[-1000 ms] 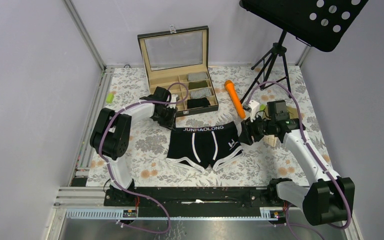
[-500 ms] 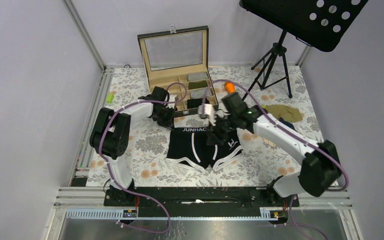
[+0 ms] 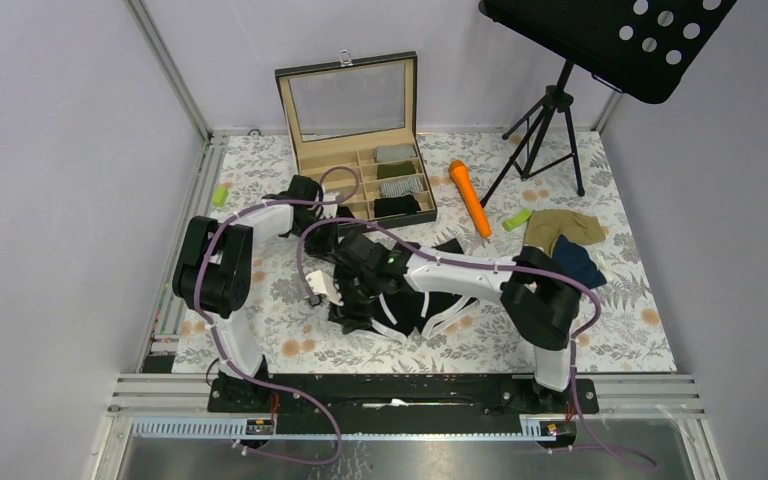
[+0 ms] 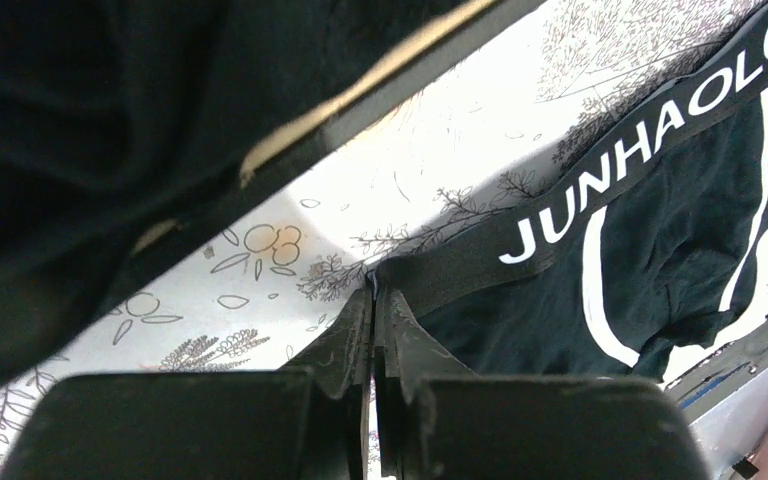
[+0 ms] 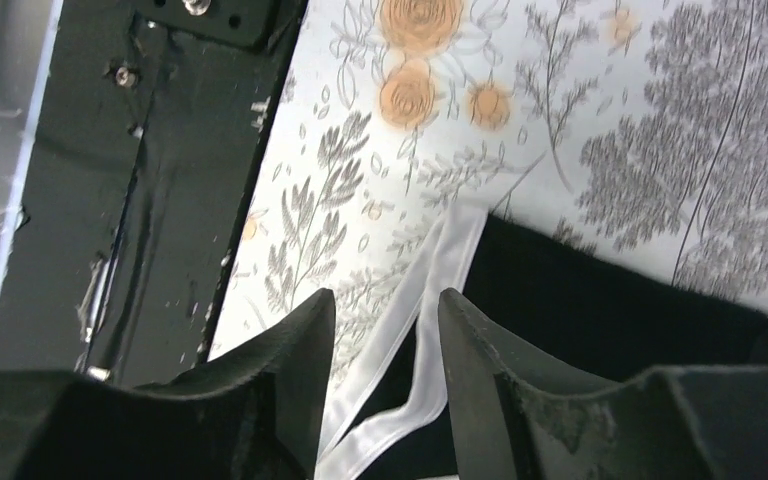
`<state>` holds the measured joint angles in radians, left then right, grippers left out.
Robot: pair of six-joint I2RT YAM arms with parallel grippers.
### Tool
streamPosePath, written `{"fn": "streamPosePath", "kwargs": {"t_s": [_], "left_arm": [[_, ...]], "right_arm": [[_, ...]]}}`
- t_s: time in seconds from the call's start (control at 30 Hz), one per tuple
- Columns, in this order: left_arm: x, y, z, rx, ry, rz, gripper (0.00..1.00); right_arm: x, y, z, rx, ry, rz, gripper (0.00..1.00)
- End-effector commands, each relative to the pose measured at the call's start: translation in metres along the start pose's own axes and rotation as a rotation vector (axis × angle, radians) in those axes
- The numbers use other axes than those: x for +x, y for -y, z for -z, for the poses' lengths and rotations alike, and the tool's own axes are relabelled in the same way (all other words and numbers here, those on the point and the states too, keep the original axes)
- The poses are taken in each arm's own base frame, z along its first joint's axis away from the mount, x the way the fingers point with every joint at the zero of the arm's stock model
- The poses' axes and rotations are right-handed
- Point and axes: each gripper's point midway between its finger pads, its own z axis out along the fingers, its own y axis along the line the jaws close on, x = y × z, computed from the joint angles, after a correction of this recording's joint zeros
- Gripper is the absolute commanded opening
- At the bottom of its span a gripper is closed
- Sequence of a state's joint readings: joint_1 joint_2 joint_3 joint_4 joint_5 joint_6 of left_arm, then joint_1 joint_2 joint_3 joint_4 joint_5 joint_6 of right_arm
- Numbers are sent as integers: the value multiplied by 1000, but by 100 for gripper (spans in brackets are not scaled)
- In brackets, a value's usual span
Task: Roll the underwear
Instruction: Fold the underwear at the center of the board.
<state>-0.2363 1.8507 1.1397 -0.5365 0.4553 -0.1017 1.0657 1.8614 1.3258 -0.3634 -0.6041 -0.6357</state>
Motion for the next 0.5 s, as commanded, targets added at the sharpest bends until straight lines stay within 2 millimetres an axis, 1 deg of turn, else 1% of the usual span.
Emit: {"fn": "streamPosePath", "kwargs": {"t_s": [0.0,0.07,0.23,0.27,0.47], "left_arm": [[-6,1,13,-18,60,-45,0],[-4,-1,13,-13,55,-36,0],[-5,1,15,2,61,-27,0],[-5,0,15,1,62,-27,0],[-8,0,14,8,64,-17,0]], "right_arm": [[-40,14,-18,8,73,117,51],[-39,15,-29,9,56,142,52],[-24,29,-47,44,-11,155,51],[-20,30,-50,42,-22,157,50],[-17,24,-57,9,-33,171,45]]}}
